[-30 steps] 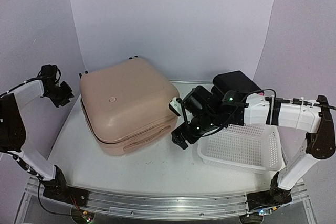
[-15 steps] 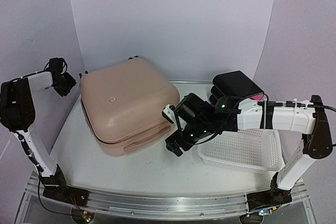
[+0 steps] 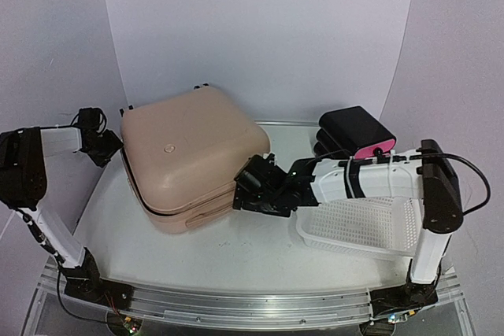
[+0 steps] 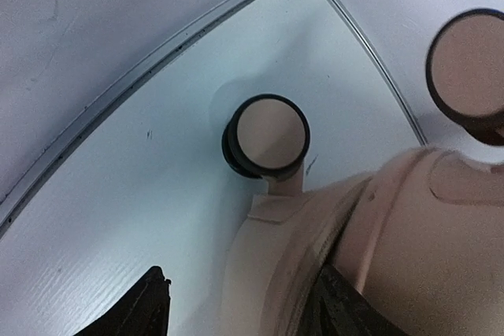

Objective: Open, take out, and arrange the luggage

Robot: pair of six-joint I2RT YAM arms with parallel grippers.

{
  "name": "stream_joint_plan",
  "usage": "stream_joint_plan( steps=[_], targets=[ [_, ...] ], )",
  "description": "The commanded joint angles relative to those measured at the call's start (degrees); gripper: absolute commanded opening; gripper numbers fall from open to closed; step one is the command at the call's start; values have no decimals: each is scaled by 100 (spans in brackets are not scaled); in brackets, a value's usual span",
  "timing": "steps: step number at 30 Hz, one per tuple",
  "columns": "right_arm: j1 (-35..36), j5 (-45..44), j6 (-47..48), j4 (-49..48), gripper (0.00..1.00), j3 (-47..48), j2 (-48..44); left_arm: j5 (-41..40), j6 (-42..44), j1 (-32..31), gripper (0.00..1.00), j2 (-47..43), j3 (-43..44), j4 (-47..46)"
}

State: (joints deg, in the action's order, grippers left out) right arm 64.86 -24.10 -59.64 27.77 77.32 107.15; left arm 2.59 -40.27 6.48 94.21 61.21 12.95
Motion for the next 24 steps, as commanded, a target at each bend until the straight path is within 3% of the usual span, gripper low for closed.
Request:
stream_joint_plan(
  steps=[1, 4, 7, 10, 17, 20, 24],
  targets=[
    [4, -300, -1492, -287, 98, 692, 524, 185, 227, -101, 65, -935, -390, -198],
    [6, -248, -1669, -351, 94, 974, 855, 334, 244, -98, 67, -1436, -640, -148],
    [11, -222, -2185, -351, 77, 1033, 1176, 588, 202, -98, 68, -1860, -896, -40],
    [22, -121, -2715, -339, 66, 1090, 1441, 746, 206, -96, 69, -2416, -1213, 51],
    [22, -213, -2890, -339, 63, 1662, 2187, 1131, 457, -90, 74, -3654, -1419, 560],
    [2, -119, -2747, -334, 47, 1668, 2313, 1644, 696, -99, 75, -3983, -1364, 956],
    [-38, -181, -2195, -399, 15, 911, 1926, 2415, 622, -100, 79, -4505, -1514, 1057]
  ],
)
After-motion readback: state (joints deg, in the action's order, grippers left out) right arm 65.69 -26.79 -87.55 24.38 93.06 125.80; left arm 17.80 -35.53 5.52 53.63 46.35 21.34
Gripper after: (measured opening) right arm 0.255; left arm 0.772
